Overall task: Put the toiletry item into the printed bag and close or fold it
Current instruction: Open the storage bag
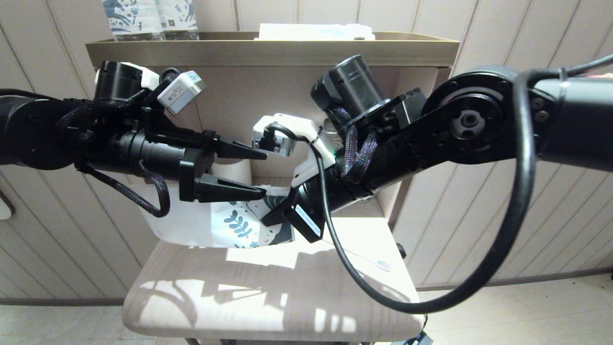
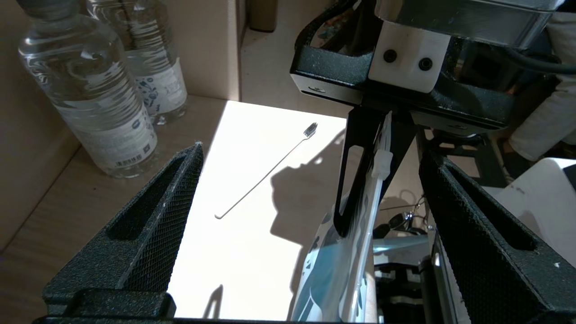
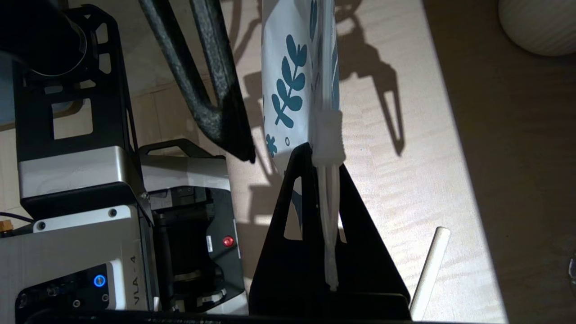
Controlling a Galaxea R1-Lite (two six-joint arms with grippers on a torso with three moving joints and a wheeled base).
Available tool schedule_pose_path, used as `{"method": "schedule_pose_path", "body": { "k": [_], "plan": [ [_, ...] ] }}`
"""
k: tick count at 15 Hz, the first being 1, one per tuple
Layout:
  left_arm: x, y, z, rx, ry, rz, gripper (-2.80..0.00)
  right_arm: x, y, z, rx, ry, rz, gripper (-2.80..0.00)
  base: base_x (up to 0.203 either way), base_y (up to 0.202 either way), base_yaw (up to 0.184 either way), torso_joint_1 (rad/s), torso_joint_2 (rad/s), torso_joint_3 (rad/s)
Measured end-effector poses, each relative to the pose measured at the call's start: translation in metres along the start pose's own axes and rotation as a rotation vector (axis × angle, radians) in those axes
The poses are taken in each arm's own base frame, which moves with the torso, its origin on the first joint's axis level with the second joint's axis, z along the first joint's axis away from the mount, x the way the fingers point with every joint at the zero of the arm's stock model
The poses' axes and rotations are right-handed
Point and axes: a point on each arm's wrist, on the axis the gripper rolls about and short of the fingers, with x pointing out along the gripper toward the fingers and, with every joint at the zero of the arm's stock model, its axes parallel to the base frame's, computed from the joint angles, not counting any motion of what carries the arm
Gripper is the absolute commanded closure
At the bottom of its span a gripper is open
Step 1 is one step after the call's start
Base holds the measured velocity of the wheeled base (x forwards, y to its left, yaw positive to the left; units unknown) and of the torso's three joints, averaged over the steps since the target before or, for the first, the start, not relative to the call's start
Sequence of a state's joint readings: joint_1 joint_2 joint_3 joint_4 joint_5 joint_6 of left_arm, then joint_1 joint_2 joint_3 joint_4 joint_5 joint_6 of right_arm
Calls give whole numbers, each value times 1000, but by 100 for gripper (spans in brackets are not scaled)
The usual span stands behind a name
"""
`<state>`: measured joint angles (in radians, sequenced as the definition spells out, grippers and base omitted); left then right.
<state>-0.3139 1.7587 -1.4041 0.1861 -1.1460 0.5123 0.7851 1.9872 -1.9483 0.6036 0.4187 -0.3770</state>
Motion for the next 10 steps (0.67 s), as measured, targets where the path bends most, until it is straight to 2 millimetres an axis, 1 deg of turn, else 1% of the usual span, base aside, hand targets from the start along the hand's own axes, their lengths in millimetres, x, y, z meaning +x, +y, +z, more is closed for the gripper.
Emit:
{"method": "schedule_pose_path", "body": {
  "k": [10],
  "plan": [
    [2, 2, -3, -7, 4, -4, -280, 0, -3, 1, 1, -10, -11, 0, 0, 0, 0, 0, 0, 0]
  ]
}}
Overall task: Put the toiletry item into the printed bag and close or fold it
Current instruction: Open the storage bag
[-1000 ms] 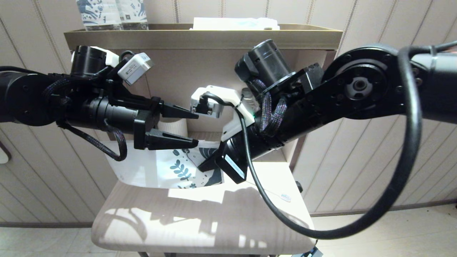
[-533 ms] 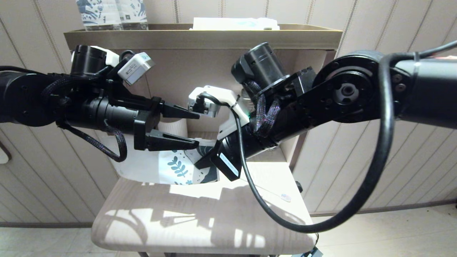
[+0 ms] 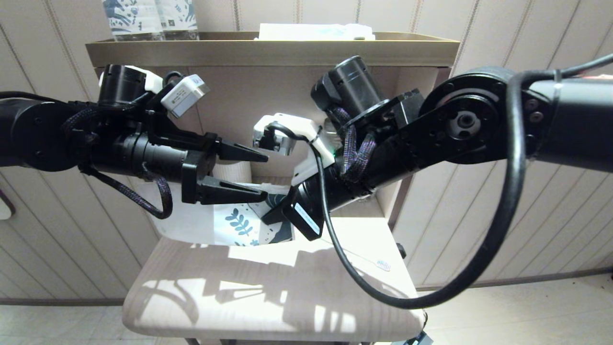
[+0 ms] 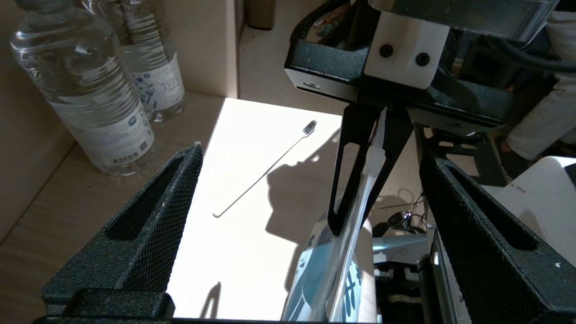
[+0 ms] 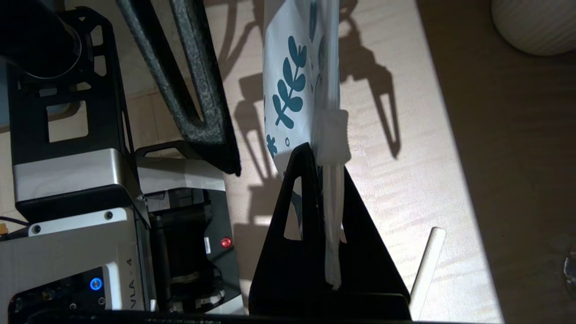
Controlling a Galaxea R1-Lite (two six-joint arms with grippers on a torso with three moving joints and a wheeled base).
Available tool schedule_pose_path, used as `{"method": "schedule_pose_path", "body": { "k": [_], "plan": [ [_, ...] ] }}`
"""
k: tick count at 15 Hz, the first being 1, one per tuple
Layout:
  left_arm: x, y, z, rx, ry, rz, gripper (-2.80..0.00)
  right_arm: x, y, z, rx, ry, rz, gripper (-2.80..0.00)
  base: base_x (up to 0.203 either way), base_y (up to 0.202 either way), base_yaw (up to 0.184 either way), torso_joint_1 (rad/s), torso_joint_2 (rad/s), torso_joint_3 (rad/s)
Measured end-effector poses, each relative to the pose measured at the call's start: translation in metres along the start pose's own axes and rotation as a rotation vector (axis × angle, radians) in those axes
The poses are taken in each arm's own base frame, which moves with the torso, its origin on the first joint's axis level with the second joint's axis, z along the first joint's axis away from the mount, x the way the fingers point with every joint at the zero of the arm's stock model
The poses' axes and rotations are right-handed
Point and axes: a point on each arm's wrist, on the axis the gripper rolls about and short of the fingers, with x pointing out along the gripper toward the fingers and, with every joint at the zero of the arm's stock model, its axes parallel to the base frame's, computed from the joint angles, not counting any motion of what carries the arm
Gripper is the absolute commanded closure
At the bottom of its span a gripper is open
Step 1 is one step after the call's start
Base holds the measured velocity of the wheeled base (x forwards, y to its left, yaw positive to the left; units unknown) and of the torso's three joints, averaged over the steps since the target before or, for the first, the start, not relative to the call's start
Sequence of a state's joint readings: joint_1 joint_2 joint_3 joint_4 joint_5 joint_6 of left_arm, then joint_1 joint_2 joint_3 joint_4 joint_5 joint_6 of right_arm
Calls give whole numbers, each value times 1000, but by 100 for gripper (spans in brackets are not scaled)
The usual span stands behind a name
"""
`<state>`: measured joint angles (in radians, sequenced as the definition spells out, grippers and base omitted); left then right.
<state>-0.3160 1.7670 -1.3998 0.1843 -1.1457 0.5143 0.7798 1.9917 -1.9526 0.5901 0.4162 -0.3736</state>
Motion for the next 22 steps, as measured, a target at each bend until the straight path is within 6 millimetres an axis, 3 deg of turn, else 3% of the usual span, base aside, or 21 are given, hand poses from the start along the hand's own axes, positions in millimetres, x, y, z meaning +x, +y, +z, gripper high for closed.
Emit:
{"method": "schedule_pose_path", "body": {
  "k": [5, 6, 22],
  "plan": [
    [1, 0, -1, -5, 1, -3, -280, 0, -1, 0, 3, -4, -3, 0, 0, 0, 0, 0, 0, 0],
    [1, 1, -1, -7, 1, -3, 0, 0, -1, 0, 4, -5, -3, 0, 0, 0, 0, 0, 0, 0],
    [3, 4, -6, -30, -8, -31, 0, 1, -4, 0, 3, -13, -14, 0, 0, 0, 0, 0, 0, 0]
  ]
}}
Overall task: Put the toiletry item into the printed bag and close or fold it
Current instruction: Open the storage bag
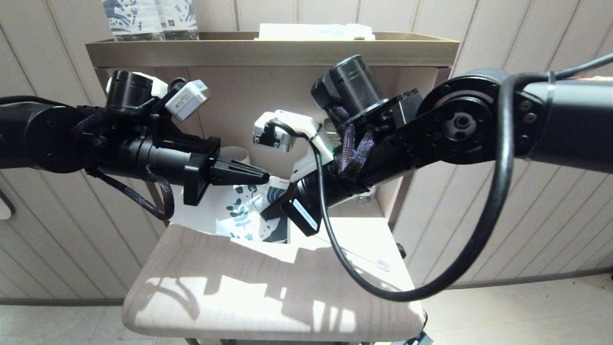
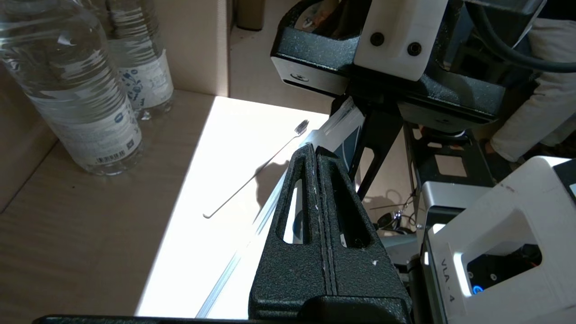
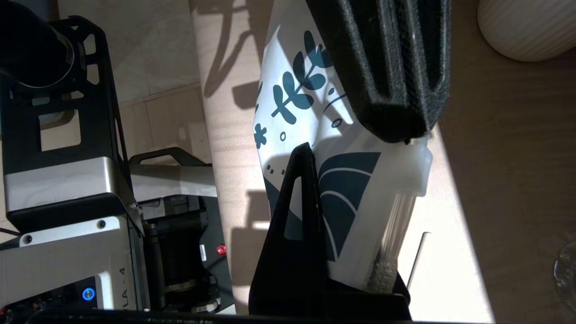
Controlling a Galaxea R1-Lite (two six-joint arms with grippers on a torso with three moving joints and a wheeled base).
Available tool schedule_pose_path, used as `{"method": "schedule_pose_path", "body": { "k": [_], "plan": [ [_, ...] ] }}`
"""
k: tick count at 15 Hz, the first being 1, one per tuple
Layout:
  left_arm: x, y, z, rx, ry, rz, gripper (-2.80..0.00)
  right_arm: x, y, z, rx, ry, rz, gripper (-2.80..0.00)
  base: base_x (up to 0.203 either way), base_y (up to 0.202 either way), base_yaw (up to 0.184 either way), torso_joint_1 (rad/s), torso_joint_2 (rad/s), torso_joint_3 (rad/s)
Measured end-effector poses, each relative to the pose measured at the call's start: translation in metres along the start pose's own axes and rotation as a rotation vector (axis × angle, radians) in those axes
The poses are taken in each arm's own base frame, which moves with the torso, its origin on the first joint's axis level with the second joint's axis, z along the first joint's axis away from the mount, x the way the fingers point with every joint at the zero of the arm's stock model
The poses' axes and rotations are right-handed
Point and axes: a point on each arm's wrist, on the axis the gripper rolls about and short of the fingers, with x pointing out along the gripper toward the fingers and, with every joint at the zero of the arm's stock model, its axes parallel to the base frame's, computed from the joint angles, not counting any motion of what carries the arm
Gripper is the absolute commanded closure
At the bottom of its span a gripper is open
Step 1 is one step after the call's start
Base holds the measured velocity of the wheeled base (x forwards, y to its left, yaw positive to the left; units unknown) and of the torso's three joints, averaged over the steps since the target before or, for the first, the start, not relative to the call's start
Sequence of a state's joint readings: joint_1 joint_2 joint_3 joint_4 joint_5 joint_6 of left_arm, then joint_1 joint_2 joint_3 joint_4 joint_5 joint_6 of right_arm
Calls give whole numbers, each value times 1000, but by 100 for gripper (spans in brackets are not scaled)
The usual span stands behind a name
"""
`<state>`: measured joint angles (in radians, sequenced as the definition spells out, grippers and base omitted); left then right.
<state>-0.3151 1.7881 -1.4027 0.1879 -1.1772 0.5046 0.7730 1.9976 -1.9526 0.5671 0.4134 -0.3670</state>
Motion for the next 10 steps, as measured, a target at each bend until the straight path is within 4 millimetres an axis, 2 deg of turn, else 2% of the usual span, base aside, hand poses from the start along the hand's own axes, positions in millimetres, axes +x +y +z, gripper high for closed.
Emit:
{"method": "schedule_pose_path", "body": {
  "k": [10],
  "plan": [
    [-23, 2, 13, 5, -37, 41, 0, -5, 5, -6, 6, 26, 8, 0, 0, 0, 0, 0, 0, 0]
  ]
}}
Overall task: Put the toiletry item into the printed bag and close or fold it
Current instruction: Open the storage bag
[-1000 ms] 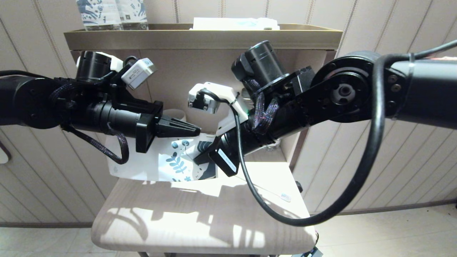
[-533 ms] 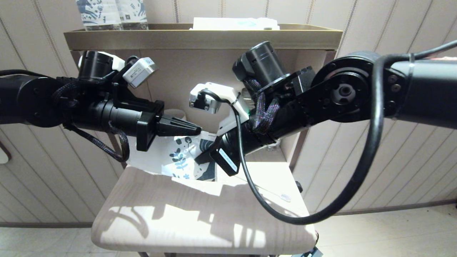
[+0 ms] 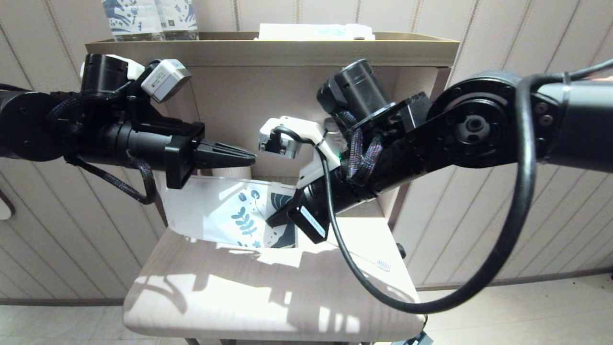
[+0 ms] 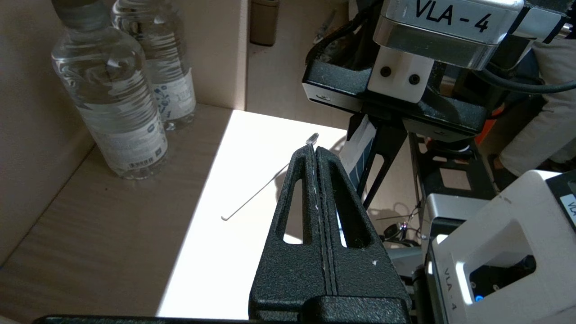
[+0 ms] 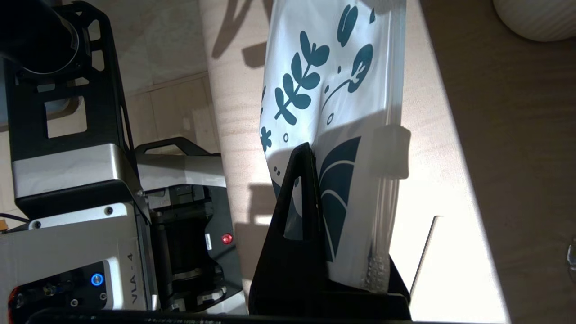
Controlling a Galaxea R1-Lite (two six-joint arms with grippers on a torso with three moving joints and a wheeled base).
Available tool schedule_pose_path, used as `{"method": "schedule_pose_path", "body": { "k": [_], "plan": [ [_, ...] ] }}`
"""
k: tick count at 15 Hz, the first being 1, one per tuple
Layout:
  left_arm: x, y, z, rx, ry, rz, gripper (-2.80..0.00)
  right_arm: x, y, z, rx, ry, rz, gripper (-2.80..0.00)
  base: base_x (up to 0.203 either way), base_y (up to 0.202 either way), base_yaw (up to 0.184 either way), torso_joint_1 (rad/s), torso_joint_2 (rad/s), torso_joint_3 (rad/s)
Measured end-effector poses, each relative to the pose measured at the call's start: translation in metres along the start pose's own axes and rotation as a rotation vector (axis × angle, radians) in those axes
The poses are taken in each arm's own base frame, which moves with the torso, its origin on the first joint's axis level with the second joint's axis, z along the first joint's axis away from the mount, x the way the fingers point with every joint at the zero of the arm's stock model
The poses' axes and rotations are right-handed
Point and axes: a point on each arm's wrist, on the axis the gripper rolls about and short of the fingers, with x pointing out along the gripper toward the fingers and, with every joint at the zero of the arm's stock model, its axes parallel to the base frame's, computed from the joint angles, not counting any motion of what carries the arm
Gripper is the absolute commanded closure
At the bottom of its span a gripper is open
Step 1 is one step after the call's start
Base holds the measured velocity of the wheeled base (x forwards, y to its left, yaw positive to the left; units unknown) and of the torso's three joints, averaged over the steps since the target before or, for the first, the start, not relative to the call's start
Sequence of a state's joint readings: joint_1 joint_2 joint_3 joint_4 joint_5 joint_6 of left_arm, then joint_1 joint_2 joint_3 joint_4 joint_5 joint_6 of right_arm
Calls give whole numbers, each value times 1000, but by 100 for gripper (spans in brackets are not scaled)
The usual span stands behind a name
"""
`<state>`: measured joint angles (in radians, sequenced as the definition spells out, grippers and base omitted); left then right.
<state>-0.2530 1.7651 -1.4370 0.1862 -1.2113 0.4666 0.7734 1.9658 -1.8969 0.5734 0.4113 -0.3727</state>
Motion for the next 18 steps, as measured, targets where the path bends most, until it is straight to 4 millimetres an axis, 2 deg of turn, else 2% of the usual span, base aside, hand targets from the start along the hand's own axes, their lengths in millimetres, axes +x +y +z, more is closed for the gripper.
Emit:
{"method": "schedule_pose_path", "body": {
  "k": [4, 5, 6, 13, 18],
  "plan": [
    [-1, -3, 0, -7, 1, -1, 0, -2, 2, -1, 1, 4, 2, 0, 0, 0, 0, 0, 0, 0],
    [-2, -4, 1, -14, 0, -2, -261, -2, 2, -2, -1, 5, 3, 0, 0, 0, 0, 0, 0, 0],
    [-2, -5, 2, -11, -1, -3, -280, -3, 2, -2, -2, 6, 4, 0, 0, 0, 0, 0, 0, 0],
    [-1, -13, 7, -32, -16, -36, -280, 0, 5, 5, -13, -17, 13, 0, 0, 0, 0, 0, 0, 0],
    [10, -6, 1, -47, -5, -54, -280, 1, 6, 6, -11, -19, 18, 0, 0, 0, 0, 0, 0, 0]
  ]
}}
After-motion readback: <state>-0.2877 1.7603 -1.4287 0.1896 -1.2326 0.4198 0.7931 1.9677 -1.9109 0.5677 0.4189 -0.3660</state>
